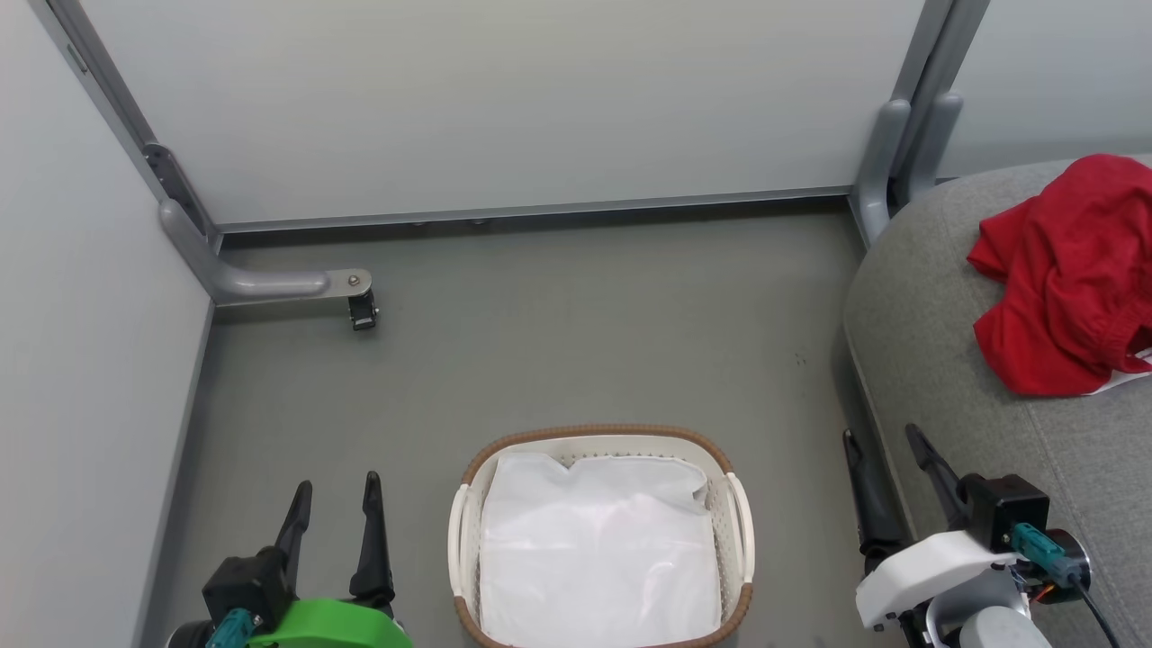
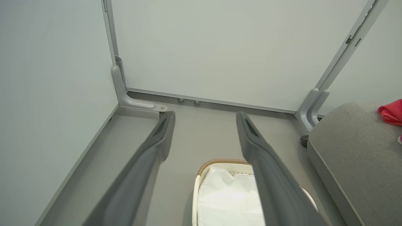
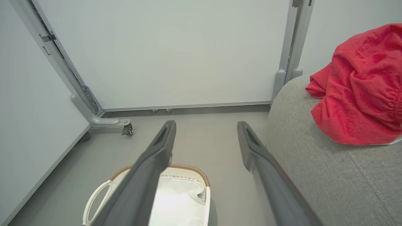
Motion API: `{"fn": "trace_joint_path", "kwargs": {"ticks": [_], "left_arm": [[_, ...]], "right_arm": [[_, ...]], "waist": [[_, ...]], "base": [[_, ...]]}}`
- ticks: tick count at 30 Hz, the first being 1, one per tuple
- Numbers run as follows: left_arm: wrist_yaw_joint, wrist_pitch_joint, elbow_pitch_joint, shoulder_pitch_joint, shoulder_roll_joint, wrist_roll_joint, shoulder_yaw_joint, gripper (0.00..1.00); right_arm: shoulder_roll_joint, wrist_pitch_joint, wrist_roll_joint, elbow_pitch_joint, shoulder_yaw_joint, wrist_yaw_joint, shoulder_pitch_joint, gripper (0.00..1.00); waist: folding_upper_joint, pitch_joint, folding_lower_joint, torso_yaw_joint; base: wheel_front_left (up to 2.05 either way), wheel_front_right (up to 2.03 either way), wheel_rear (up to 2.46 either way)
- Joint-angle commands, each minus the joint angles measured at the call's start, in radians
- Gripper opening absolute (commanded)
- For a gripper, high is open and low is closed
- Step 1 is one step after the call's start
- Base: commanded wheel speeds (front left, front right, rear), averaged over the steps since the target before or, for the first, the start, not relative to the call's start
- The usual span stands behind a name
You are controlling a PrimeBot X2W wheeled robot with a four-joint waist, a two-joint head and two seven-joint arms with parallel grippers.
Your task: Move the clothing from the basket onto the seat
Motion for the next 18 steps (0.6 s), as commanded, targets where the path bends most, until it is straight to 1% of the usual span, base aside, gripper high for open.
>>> {"fn": "trace_joint_path", "kwargs": {"ticks": [1, 10, 11, 14, 18], "left_arm": [[-0.001, 0.001, 0.001, 0.011, 0.0, 0.003, 0.002, 1.0], [-0.007, 0.001, 0.007, 0.002, -0.001, -0.005, 0.006, 1.0], [-0.002, 0.0, 0.007, 0.0, -0.001, -0.002, 0.004, 0.0], [-0.002, 0.001, 0.029, 0.001, -0.002, -0.004, 0.002, 0.0], [-0.006, 0.019, 0.03, -0.005, -0.002, -0.069, 0.014, 0.0]], "right_arm": [[-0.004, -0.005, 0.004, 0.003, 0.0, -0.001, 0.017, 1.0], [-0.004, -0.005, 0.002, 0.008, 0.005, -0.001, 0.013, 1.0], [0.0, 0.0, 0.001, 0.005, 0.004, 0.0, 0.0, 0.0], [0.005, 0.003, 0.003, 0.027, 0.004, 0.0, 0.004, 0.0], [0.005, 0.023, 0.073, 0.028, -0.005, 0.0, 0.001, 0.0]], "waist": [[0.0, 0.0, 0.0001, 0.001], [0.0, 0.003, 0.0001, 0.0], [0.0, 0.003, 0.0001, 0.0], [0.0, 0.003, 0.0001, 0.0], [0.0, 0.002, 0.0001, -0.002]], "base": [[0.0, 0.0, 0.0], [0.0, 0.0, 0.0], [0.0, 0.0, 0.0], [0.0, 0.0, 0.0], [0.0, 0.0, 0.0]]}}
